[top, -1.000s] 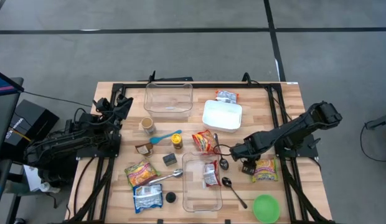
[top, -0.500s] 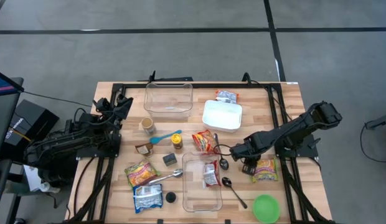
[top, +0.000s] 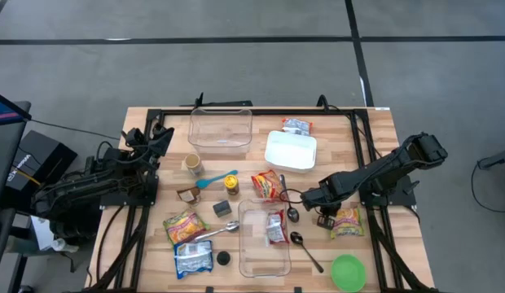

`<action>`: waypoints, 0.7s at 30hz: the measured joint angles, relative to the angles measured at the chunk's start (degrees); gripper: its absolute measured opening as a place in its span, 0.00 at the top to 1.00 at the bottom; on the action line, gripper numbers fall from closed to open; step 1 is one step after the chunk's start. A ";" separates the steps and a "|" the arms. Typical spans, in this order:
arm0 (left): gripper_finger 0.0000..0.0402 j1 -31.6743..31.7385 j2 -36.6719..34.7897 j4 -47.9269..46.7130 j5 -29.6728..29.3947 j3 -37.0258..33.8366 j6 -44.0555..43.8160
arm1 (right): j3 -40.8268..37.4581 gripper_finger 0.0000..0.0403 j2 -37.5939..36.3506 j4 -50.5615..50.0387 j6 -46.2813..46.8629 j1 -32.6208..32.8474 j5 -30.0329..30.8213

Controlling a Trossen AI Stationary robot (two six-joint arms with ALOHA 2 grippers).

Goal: Pick & Place Food Item
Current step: Put the right green noodle pack into the bottom transparent bin

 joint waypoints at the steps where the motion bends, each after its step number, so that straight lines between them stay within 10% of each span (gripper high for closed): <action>1: 0.79 0.01 0.00 -0.01 0.00 -0.01 0.00 | 0.00 1.00 -0.43 -0.10 0.00 0.08 0.00; 21: 0.79 0.00 0.00 -0.01 0.00 -0.01 0.00 | 0.04 1.00 -24.18 -1.59 12.72 10.94 8.58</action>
